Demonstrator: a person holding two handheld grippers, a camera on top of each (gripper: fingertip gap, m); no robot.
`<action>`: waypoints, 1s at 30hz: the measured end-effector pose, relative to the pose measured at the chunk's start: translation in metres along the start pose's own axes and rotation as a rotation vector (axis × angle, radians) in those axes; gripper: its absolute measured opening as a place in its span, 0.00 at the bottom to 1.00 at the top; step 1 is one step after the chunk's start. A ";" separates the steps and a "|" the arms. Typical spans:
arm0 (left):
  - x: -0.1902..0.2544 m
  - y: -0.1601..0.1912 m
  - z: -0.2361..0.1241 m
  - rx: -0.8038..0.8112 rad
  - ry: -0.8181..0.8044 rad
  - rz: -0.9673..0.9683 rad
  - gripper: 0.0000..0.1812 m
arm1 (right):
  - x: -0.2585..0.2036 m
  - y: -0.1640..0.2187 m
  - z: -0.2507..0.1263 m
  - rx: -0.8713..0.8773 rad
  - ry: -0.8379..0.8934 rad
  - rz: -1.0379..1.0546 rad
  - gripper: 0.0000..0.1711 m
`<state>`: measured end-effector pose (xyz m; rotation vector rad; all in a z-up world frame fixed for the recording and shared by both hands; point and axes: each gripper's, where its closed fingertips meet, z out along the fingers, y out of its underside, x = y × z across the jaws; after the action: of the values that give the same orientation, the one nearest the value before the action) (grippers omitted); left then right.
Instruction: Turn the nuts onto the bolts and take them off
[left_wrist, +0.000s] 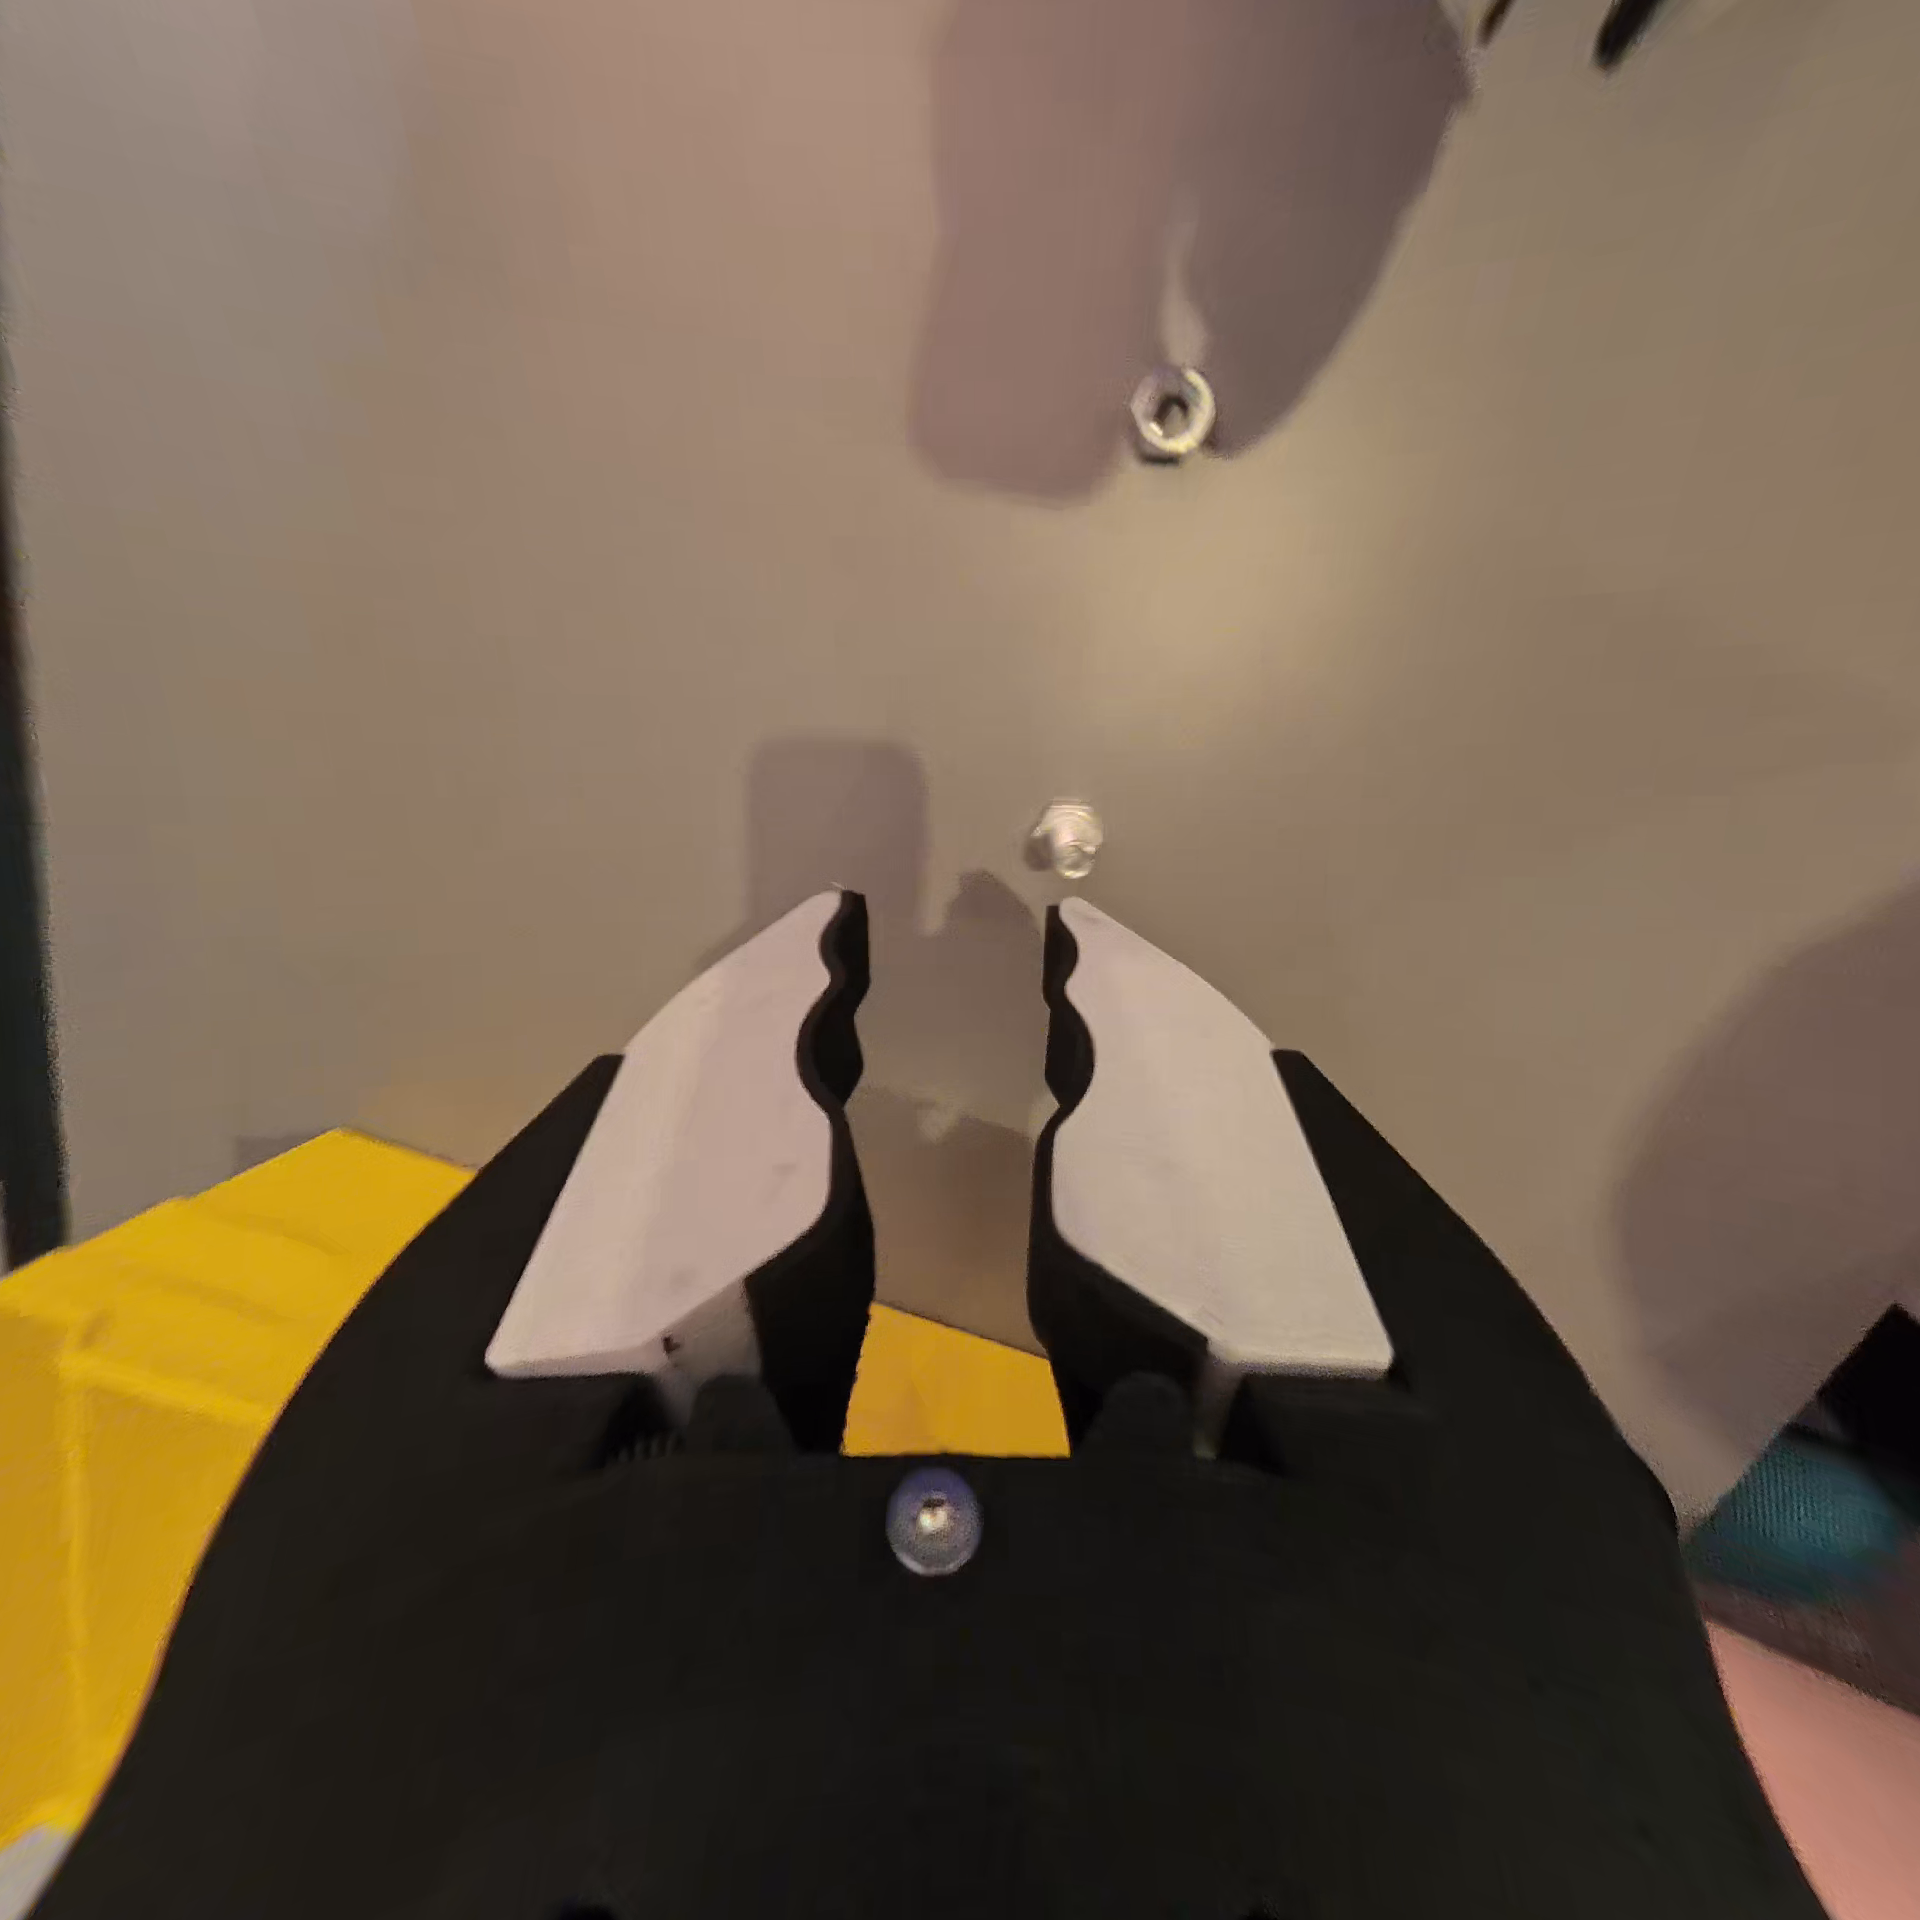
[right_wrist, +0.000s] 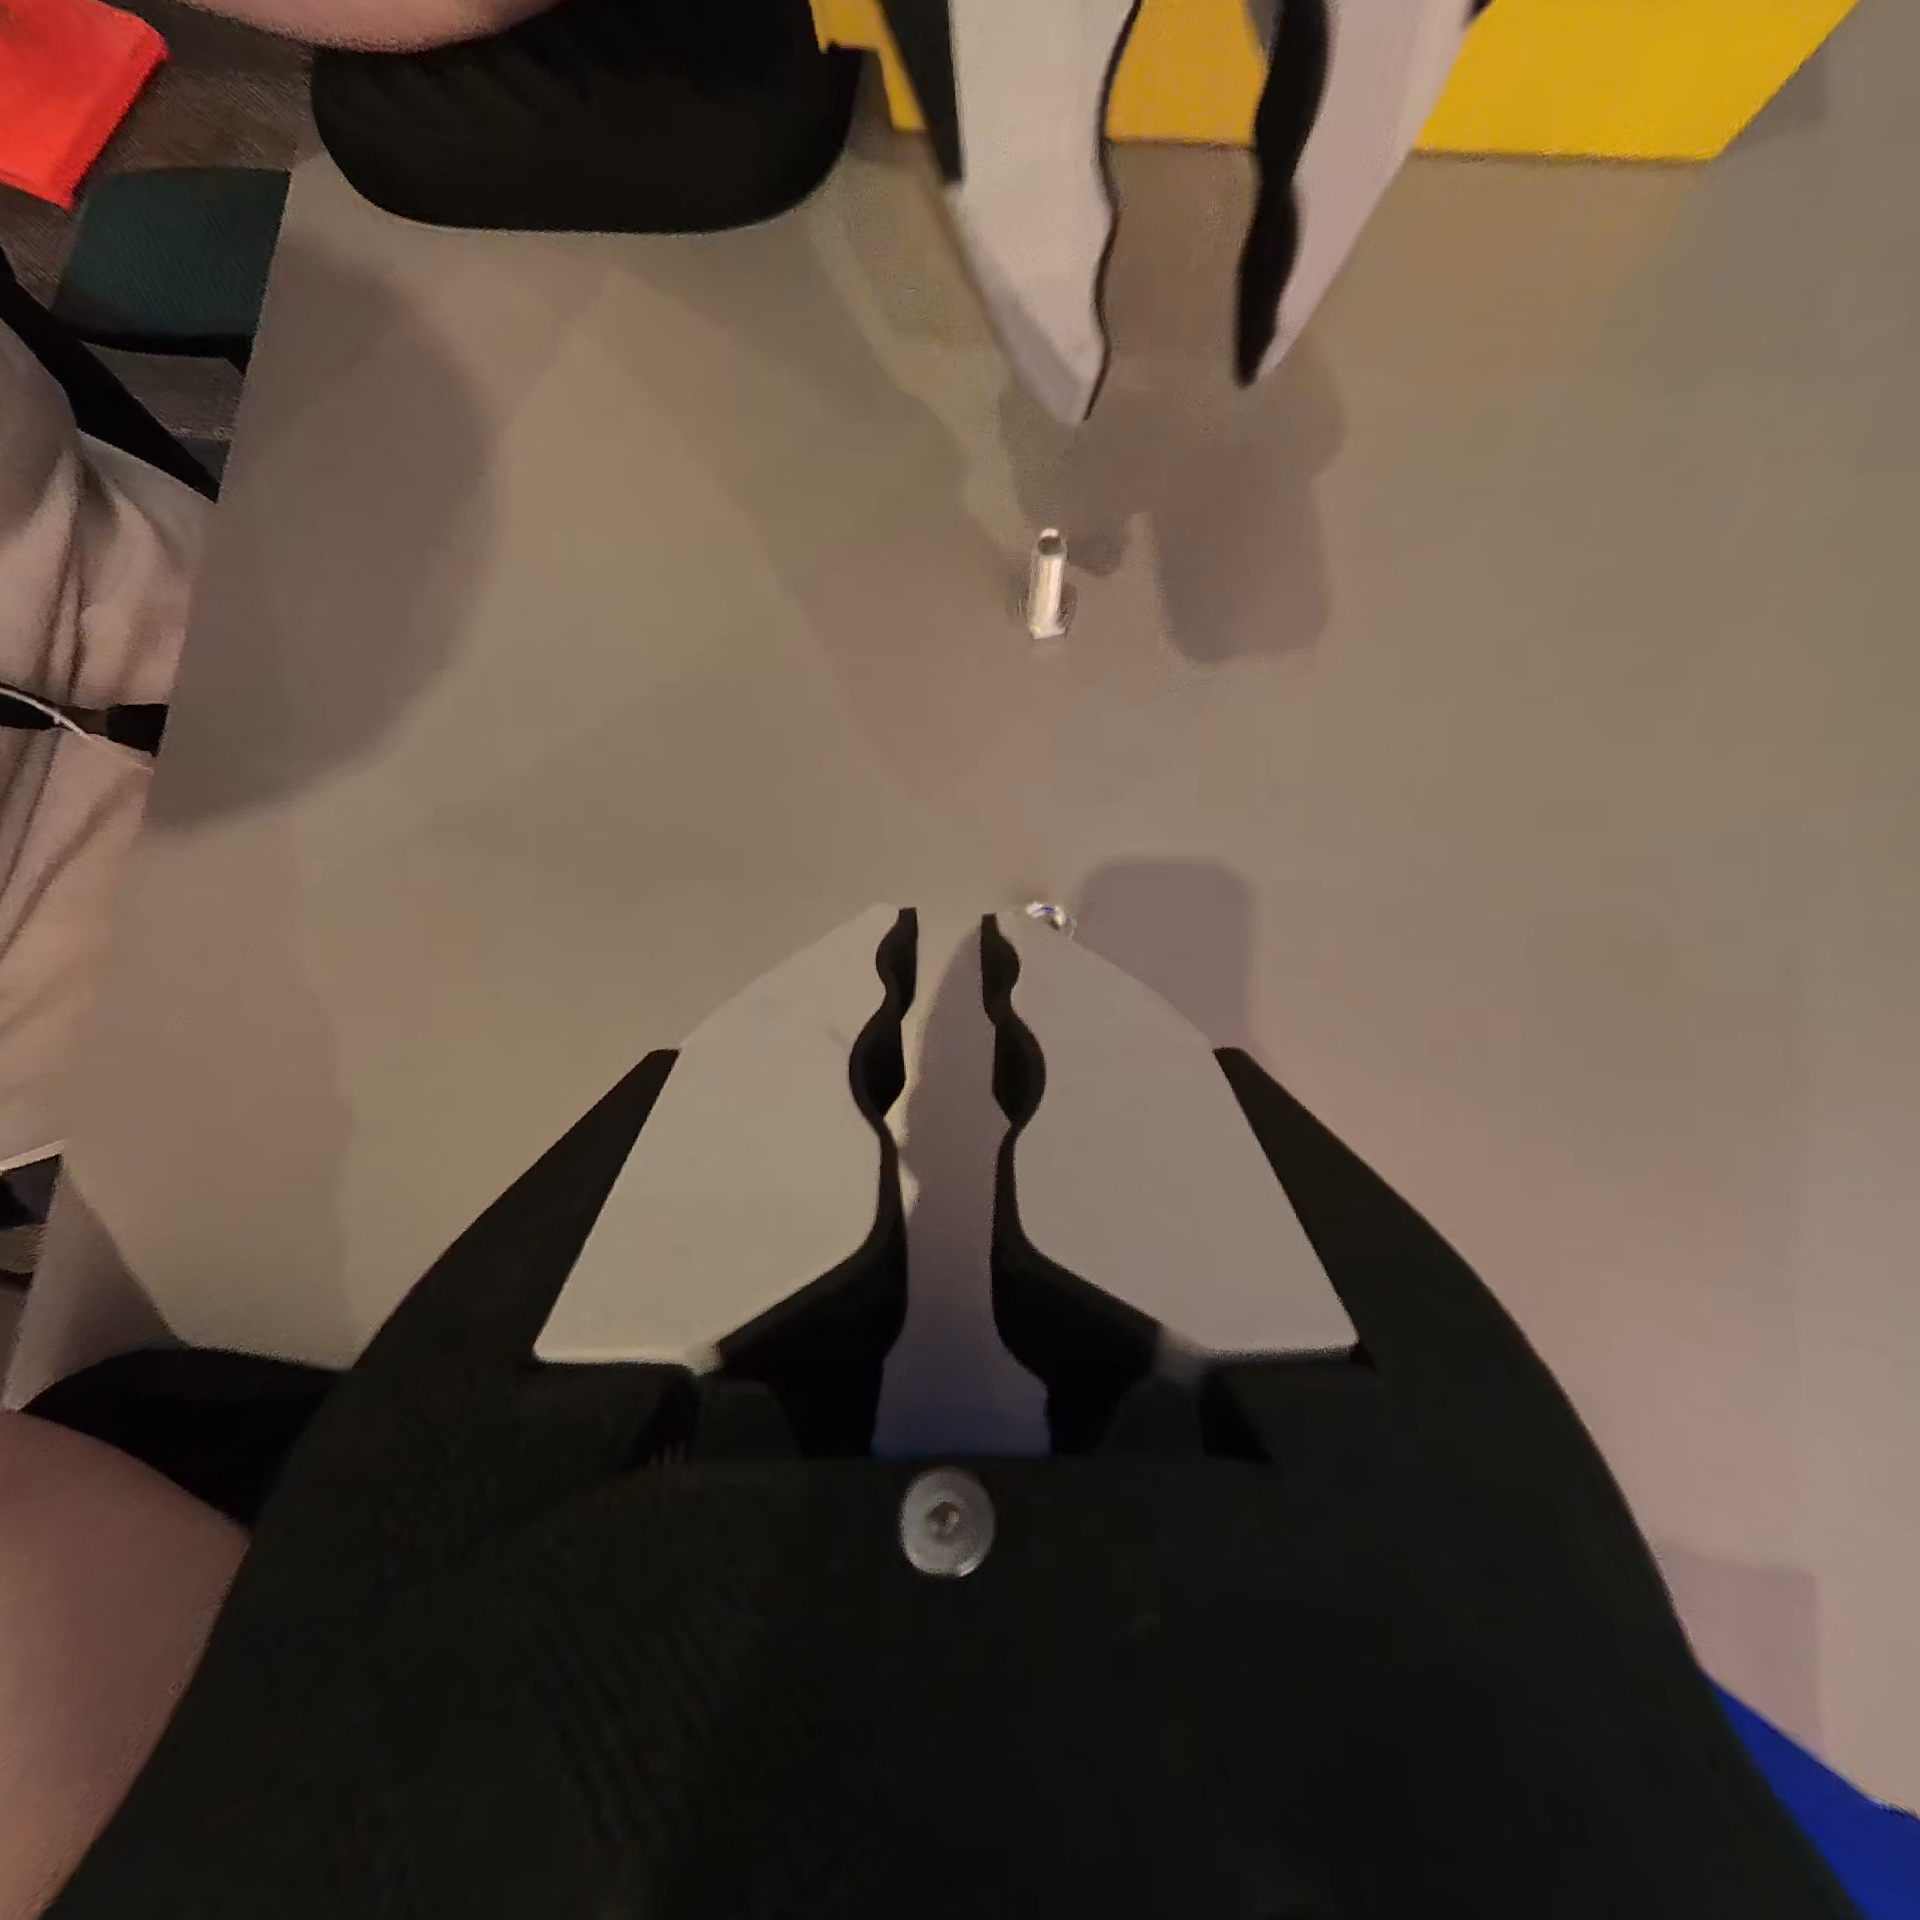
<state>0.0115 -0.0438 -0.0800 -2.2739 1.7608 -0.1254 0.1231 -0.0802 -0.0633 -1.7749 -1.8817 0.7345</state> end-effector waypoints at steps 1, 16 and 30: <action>-0.007 -0.001 -0.012 0.043 -0.030 -0.020 0.18 | 0.001 -0.002 0.003 0.003 0.012 -0.018 0.08; -0.050 0.009 -0.110 0.396 -0.203 -0.208 0.19 | 0.019 -0.035 0.084 -0.141 0.202 -0.113 0.16; -0.045 -0.001 -0.139 0.554 -0.217 -0.164 0.17 | 0.028 -0.041 0.129 -0.043 0.148 0.085 0.06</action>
<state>-0.0312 -0.0212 0.0577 -1.9332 1.2365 -0.3380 0.0058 -0.0628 -0.1352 -1.8914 -1.7461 0.5789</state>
